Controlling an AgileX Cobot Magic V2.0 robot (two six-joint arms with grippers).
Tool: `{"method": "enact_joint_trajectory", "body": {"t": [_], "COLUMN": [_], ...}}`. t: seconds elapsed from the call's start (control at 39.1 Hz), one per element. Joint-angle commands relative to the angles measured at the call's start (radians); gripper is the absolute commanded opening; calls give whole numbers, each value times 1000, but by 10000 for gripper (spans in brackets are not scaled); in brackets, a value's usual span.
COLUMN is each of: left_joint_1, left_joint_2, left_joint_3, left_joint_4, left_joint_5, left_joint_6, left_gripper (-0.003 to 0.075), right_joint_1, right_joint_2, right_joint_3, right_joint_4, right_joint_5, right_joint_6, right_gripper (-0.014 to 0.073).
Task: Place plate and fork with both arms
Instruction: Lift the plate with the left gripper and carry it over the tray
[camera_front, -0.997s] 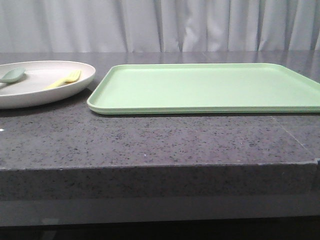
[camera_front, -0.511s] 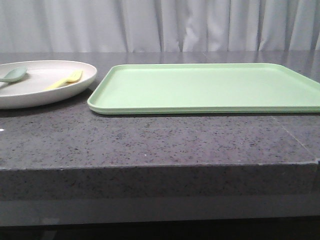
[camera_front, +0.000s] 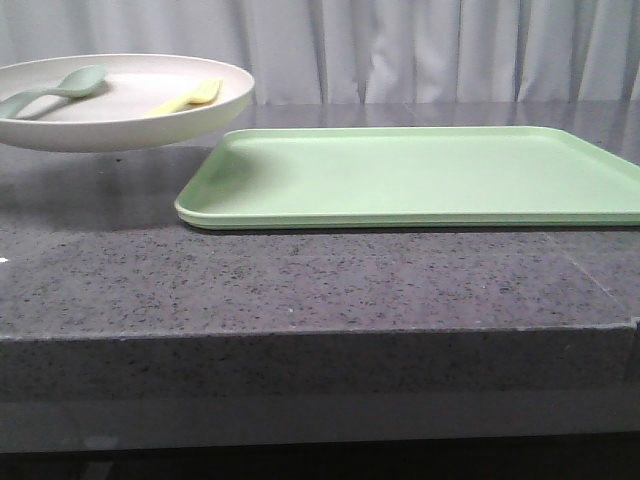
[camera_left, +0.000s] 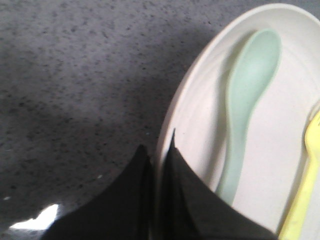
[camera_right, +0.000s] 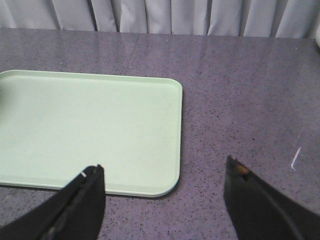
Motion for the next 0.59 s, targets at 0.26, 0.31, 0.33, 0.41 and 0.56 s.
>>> {"method": "enact_joint_trajectory", "body": {"t": [0.26, 0.31, 0.33, 0.41, 0.56], "left_joint_1": [-253, -282, -296, -332, -416], "left_joint_2": [-7, 15, 26, 53, 98], "left_joint_3": [-162, -180, -188, -206, -230], "left_joint_4": [157, 162, 162, 164, 231], "left_joint_5": [-141, -144, -149, -165, -234], "left_joint_6": [-342, -365, -378, -403, -517], "left_gripper": [-18, -18, -18, -18, -18], "right_joint_1": [-2, -2, -2, -2, -2], "right_joint_2": [14, 14, 14, 14, 14], "right_joint_3": [-36, -36, -36, -36, -36], "right_joint_4": [-1, -1, -1, -1, -1], "right_joint_5": [-87, -86, -86, -86, -86], "right_joint_6": [-6, -6, -6, -6, -6], "right_gripper": [527, 527, 527, 527, 527]}}
